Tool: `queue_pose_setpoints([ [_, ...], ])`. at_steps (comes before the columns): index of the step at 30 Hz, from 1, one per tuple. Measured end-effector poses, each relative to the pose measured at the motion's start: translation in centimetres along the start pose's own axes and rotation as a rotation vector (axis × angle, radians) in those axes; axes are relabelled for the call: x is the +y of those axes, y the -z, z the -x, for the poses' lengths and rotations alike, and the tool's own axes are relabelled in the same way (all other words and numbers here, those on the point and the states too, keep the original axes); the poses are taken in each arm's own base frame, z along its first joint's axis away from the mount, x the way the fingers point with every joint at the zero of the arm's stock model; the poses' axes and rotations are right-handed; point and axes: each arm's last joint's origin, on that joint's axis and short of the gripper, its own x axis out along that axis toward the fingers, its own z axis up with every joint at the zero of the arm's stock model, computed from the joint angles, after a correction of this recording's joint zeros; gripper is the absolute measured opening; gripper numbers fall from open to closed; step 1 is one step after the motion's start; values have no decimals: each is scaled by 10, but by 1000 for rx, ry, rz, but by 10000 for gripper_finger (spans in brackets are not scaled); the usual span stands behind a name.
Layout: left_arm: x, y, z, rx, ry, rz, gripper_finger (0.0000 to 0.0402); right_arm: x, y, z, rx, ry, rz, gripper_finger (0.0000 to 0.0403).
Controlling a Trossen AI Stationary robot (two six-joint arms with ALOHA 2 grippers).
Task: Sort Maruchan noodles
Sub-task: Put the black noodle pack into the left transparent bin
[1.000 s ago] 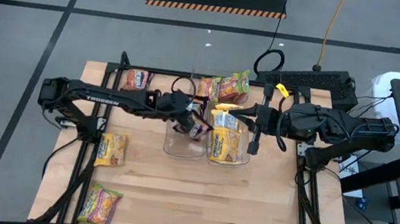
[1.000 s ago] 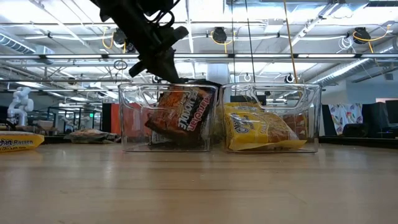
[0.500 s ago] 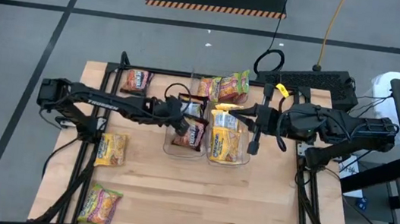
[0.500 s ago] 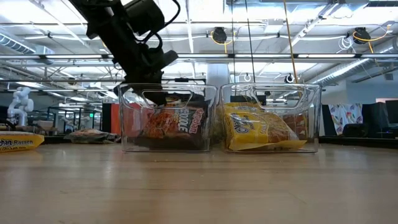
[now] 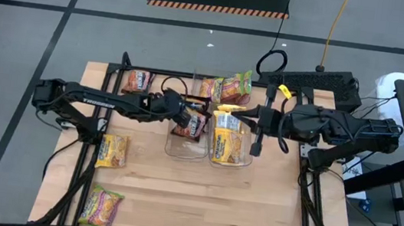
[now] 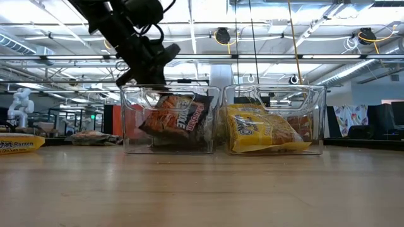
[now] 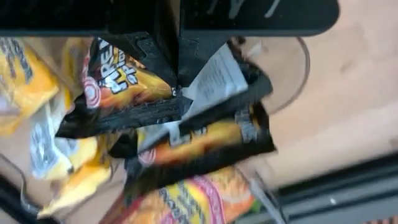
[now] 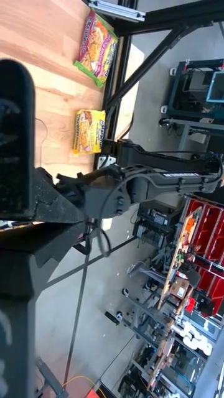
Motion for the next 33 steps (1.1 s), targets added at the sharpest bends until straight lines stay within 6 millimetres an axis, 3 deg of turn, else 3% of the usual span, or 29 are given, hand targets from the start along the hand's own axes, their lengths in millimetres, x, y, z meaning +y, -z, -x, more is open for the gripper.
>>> queue_pose_setpoints([
  [33,9,6,4,60,-87,-67,8,1,2,0,20,-7,9,0],
])
